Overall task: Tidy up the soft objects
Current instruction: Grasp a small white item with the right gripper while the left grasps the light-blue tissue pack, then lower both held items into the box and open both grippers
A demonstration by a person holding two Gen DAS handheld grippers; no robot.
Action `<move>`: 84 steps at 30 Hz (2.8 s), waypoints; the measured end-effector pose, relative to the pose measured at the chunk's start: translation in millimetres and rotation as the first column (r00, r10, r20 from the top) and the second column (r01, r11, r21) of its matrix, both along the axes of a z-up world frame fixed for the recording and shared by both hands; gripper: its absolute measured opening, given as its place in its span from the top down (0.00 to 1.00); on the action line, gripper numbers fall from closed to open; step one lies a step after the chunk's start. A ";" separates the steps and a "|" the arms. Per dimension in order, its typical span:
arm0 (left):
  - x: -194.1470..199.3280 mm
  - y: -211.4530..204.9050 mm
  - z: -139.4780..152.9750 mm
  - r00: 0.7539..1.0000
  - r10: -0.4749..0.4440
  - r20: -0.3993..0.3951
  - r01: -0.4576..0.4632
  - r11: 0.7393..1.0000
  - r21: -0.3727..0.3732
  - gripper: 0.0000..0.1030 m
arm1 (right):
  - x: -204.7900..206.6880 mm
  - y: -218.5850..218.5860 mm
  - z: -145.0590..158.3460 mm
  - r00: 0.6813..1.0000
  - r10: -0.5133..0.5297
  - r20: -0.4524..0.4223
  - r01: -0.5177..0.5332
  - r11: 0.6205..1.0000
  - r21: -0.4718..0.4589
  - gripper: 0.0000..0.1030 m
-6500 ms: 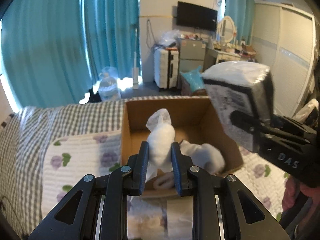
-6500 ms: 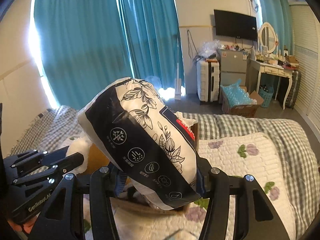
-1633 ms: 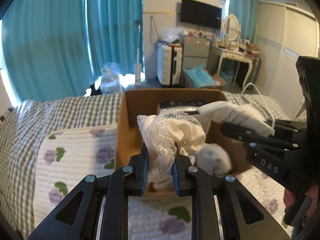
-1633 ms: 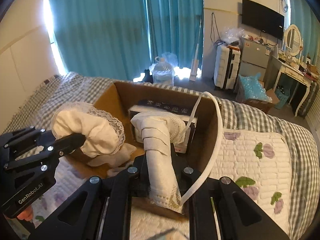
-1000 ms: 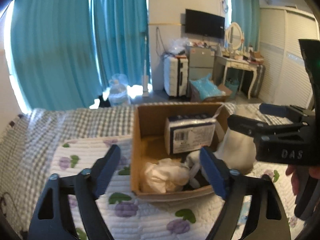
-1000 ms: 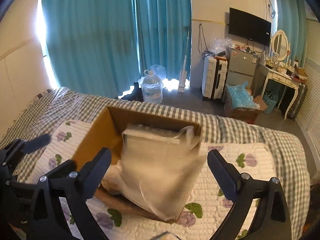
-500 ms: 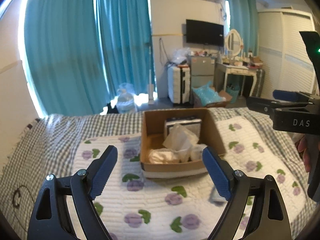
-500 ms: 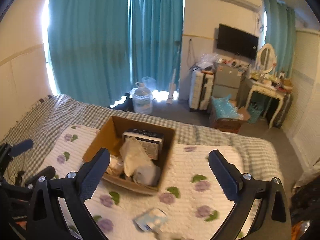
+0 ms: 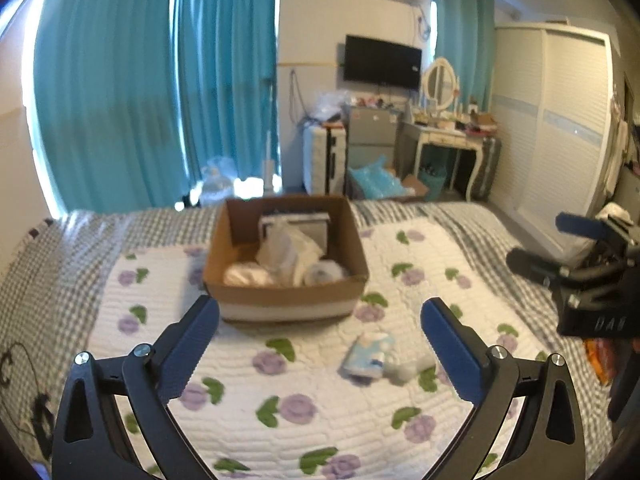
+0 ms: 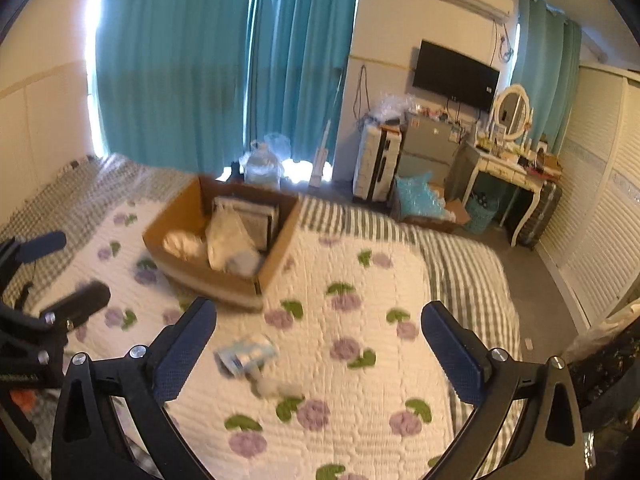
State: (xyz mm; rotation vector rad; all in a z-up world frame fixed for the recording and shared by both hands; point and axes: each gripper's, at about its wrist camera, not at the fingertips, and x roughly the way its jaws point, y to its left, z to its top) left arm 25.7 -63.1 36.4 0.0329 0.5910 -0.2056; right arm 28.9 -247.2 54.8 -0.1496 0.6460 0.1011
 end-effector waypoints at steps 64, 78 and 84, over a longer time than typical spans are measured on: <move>78.7 -118.3 -168.0 0.899 -0.128 -0.419 0.156 0.987 0.034 0.02 | 48.0 -83.8 -174.2 0.986 -0.112 -0.125 0.133 0.976 0.173 0.88; 76.4 -137.8 -192.0 0.862 -0.170 -0.478 0.205 0.979 0.021 0.49 | 48.1 -85.2 -184.0 0.979 -0.134 -0.153 0.162 0.970 0.182 0.88; 65.1 -117.5 -161.4 0.888 -0.156 -0.433 0.177 0.984 0.009 0.50 | 31.7 -75.4 -157.8 0.986 -0.119 -0.118 0.139 0.974 0.181 0.88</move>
